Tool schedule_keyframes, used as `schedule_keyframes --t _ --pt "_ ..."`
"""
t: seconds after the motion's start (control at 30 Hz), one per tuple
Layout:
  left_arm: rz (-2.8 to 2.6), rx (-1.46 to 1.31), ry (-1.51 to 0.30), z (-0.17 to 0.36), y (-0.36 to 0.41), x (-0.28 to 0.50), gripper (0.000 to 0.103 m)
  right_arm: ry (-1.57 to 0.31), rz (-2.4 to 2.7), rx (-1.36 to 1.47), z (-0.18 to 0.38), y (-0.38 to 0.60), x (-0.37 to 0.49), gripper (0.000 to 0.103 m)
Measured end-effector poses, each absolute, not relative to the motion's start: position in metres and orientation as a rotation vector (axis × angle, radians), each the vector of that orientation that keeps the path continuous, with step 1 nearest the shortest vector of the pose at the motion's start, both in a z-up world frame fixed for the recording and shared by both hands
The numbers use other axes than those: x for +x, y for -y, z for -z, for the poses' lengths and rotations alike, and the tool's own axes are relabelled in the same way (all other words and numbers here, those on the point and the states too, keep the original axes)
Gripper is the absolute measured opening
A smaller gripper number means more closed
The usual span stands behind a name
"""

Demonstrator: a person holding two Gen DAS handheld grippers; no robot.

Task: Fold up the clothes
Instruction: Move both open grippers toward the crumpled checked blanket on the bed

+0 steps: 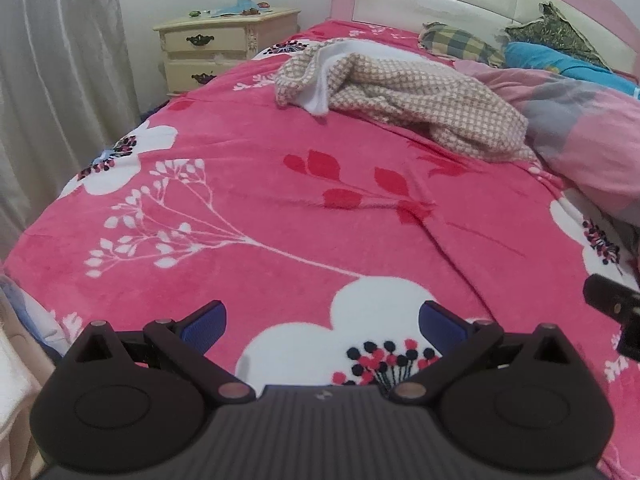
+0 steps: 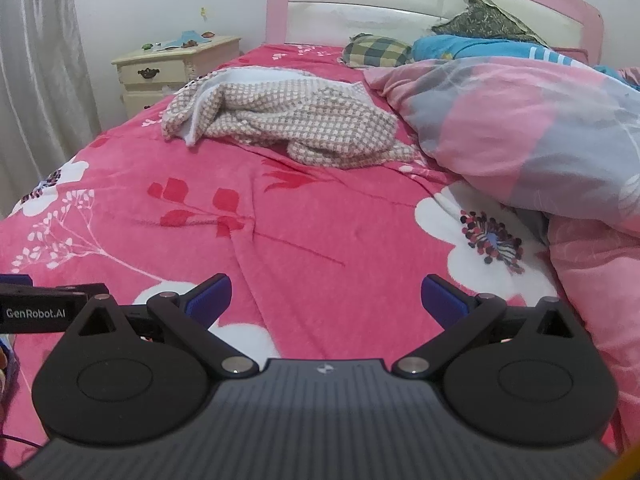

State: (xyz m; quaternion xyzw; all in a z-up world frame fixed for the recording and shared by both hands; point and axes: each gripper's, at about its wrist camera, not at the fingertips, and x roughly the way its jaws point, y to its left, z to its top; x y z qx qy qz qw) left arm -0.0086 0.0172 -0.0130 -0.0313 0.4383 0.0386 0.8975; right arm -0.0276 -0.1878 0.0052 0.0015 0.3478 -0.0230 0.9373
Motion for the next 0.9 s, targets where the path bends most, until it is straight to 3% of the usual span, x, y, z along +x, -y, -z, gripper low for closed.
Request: schedule_keyframes --t 0.9 --pt "-0.097 -0.019 -0.924 0.028 -0.017 -0.006 0.103 -0.738 0.045 0.023 0.001 0.188 -0.020 0.102"
